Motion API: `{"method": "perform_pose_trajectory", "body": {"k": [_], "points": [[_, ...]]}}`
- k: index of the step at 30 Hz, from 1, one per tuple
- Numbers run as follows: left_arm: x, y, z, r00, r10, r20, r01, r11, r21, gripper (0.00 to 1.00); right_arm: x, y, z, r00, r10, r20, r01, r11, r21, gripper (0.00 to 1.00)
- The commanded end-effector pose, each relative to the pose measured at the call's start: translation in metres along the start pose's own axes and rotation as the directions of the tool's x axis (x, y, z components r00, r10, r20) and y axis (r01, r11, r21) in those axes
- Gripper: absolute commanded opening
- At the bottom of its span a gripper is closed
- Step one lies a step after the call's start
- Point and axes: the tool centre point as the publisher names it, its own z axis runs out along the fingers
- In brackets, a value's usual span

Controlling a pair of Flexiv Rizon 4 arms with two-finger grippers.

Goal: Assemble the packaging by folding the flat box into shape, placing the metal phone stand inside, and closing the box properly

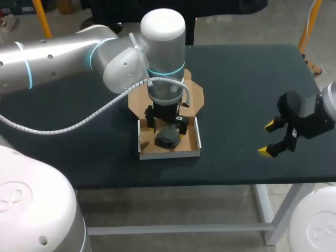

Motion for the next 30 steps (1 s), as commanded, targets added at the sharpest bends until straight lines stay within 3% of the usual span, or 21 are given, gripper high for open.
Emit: {"method": "perform_pose_trajectory", "body": {"k": [1,9,17,21,30], "points": [[0.001,0.000,0.000,1.000,-0.001,0.006,0.001,1.000,0.000,1.00,0.006,-0.001,0.002,1.000,-0.002,0.026,0.002,1.000,0.002,1.00],[0.001,0.000,0.000,1.000,-0.001,0.006,0.001,1.000,0.000,1.00,0.006,-0.001,0.002,1.000,-0.002,0.026,0.002,1.000,0.002,1.00],[-0.006,0.000,-0.004,0.982,-0.190,-0.002,0.190,0.982,-0.023,1.00,0.006,-0.001,0.002,1.000,-0.002,0.026,0.002,1.000,0.002,1.00],[-0.005,0.003,-0.003,0.975,-0.222,-0.031,0.221,0.975,-0.035,1.00,0.006,-0.001,0.002,1.000,-0.002,0.026,0.002,1.000,0.002,1.00],[0.006,0.018,0.007,0.967,-0.254,0.004,0.254,0.967,-0.029,1.00,0.006,-0.001,0.002,1.000,-0.002,0.026,0.002,1.000,0.002,1.00]]}}
